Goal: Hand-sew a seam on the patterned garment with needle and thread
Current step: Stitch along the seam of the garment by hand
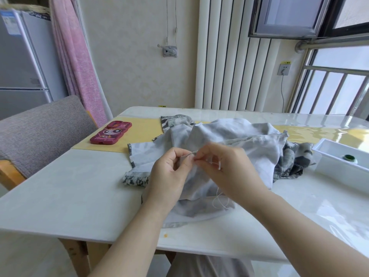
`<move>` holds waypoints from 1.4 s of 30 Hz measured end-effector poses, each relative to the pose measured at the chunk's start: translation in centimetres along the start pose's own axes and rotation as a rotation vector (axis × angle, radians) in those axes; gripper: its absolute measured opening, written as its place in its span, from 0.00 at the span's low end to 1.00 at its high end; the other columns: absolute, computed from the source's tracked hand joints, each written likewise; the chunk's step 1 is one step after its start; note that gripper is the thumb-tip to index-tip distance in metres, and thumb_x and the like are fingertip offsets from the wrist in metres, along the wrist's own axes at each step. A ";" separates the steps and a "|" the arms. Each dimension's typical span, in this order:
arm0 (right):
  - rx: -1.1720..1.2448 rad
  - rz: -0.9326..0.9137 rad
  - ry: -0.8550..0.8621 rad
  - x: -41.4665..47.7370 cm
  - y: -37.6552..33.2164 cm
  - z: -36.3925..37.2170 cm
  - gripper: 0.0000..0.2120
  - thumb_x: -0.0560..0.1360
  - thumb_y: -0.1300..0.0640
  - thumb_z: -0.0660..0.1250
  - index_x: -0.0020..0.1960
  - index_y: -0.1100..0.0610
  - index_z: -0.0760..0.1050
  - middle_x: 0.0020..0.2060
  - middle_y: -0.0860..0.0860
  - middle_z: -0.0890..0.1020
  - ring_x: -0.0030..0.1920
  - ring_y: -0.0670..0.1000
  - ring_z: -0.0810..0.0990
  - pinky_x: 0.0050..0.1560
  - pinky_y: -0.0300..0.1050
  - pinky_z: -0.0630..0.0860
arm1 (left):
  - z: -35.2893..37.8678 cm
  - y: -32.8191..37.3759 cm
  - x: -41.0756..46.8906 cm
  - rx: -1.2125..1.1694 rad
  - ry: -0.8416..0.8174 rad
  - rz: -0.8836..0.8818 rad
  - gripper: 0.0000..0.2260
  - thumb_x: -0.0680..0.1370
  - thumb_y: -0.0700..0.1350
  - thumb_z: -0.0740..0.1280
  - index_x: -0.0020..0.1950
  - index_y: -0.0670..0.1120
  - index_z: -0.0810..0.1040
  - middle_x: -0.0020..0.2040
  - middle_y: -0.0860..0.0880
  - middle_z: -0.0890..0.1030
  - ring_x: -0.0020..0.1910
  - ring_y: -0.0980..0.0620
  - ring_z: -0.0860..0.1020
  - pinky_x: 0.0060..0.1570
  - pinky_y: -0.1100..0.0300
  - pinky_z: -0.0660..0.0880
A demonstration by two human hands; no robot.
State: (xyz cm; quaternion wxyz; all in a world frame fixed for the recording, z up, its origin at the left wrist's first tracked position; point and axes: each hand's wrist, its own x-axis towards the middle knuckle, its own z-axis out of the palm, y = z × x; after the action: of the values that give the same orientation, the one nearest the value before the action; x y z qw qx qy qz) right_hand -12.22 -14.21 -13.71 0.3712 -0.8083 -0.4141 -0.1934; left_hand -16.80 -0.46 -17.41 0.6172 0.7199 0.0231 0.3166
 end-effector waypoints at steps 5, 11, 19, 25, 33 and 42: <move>-0.170 -0.070 0.164 1.6 -0.3 -2.5 0.05 0.71 0.47 0.67 0.40 0.47 0.79 0.37 0.39 0.78 0.37 0.39 0.72 0.41 0.44 0.69 | -0.2 -0.3 0.1 0.043 0.016 0.036 0.03 0.77 0.50 0.68 0.43 0.55 0.78 0.28 0.56 0.69 0.26 0.57 0.65 0.30 0.61 0.63; -0.325 0.177 -0.348 5.0 -1.1 -3.3 0.21 0.77 0.43 0.59 0.46 0.59 0.82 0.41 0.48 0.80 0.45 0.47 0.74 0.46 0.42 0.67 | -0.1 -0.3 -0.2 0.107 0.004 0.115 0.08 0.70 0.61 0.65 0.44 0.60 0.78 0.28 0.56 0.69 0.28 0.54 0.65 0.32 0.55 0.65; 0.048 0.368 -0.502 6.2 -1.4 -3.1 0.12 0.72 0.53 0.70 0.45 0.62 0.81 0.32 0.51 0.74 0.35 0.47 0.70 0.40 0.42 0.67 | 0.0 0.6 -0.3 0.168 0.038 0.285 0.11 0.75 0.40 0.69 0.42 0.56 0.77 0.43 0.57 0.78 0.37 0.61 0.74 0.40 0.74 0.67; 0.054 0.445 -0.644 6.6 -0.8 -3.3 0.18 0.74 0.48 0.67 0.44 0.65 0.78 0.31 0.50 0.71 0.31 0.47 0.67 0.35 0.40 0.64 | 0.2 0.7 -0.3 0.139 0.066 0.271 0.10 0.74 0.40 0.69 0.42 0.57 0.78 0.42 0.54 0.73 0.35 0.63 0.73 0.39 0.74 0.68; 0.554 0.613 -0.849 7.4 0.3 -3.8 0.06 0.75 0.59 0.67 0.47 0.62 0.77 0.37 0.49 0.81 0.38 0.44 0.77 0.44 0.36 0.72 | 0.1 0.9 -0.4 0.170 0.088 0.300 0.10 0.73 0.38 0.70 0.42 0.55 0.79 0.44 0.52 0.70 0.38 0.63 0.73 0.41 0.74 0.68; 1.002 0.717 -0.285 8.2 -0.7 -3.3 0.06 0.81 0.64 0.57 0.46 0.61 0.68 0.39 0.57 0.81 0.29 0.50 0.80 0.25 0.35 0.73 | 0.2 1.0 -0.5 0.159 0.061 0.236 0.10 0.76 0.37 0.67 0.43 0.53 0.77 0.40 0.58 0.78 0.39 0.64 0.76 0.42 0.74 0.69</move>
State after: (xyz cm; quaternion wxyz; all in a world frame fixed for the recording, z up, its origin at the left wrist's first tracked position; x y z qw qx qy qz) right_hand -8.04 -12.14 -6.12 0.6877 -0.6426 -0.2033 0.2698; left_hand -17.48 -1.06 -16.76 0.5155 0.7544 -0.0178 0.4059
